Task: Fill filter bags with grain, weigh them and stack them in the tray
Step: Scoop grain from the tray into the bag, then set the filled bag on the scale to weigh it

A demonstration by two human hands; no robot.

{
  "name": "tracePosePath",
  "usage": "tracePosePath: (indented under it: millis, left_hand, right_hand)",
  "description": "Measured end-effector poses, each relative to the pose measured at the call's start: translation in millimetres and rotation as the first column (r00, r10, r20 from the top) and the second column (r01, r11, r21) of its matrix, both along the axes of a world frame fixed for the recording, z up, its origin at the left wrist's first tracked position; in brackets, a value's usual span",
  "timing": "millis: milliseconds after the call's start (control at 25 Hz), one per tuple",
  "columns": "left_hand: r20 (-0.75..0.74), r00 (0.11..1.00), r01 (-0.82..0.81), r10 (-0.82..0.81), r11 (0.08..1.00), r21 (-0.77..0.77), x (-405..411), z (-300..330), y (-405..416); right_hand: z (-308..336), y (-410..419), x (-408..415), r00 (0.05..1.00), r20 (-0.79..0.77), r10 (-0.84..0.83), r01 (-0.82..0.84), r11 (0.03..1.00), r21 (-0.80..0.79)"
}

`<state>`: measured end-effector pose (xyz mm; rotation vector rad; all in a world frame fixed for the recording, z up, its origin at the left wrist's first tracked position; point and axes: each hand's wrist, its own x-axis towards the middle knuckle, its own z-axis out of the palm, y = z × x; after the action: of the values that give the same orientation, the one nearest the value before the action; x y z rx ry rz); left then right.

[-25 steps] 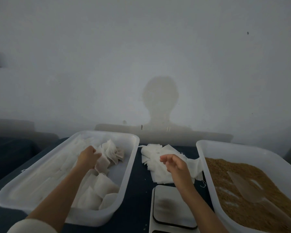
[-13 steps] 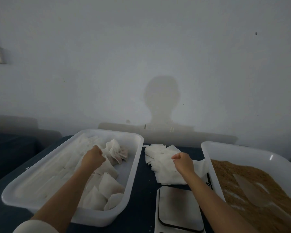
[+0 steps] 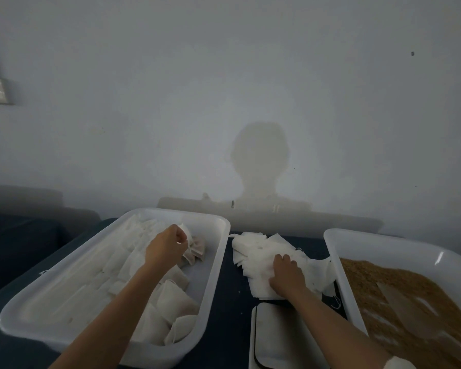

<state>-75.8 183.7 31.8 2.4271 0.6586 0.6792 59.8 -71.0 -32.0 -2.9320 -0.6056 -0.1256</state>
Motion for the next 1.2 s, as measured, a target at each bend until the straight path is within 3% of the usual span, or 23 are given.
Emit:
tracePosePath:
  millis: [120, 240, 480, 760, 960, 1200]
  left_hand:
    - [-0.017, 1.0, 0.019, -0.018, 1.0, 0.004, 0, -3, 2]
    - [-0.004, 0.999, 0.035, -0.035, 0.999, 0.001, 1, -4, 2]
    - [-0.011, 0.997, 0.081, -0.081, 0.997, -0.02, -2, -1, -3]
    - [0.006, 0.995, 0.104, -0.104, 0.994, -0.038, -4, 0, -9]
    - [0.0, 0.994, 0.108, -0.108, 0.993, -0.045, -4, -1, -13]
    - [-0.009, 0.996, 0.091, -0.092, 0.995, -0.047, -4, -4, -13]
  right_hand:
    - [7, -11, 8, 0.989, -0.126, 0.075, -0.062, 0.993, 0.098]
    - [16, -20, 17, 0.975, -0.213, 0.056, -0.015, 0.982, 0.188]
    - [26, -23, 24, 0.985, -0.168, 0.034, -0.023, 0.998, 0.065]
    - [30, -23, 17, 0.965, -0.24, 0.1, -0.088, 0.994, 0.061]
    - [20, -24, 19, 0.985, -0.127, 0.115, -0.106, 0.991, 0.076]
    - [14, -16, 19, 0.983, -0.132, 0.13, -0.129, 0.992, 0.017]
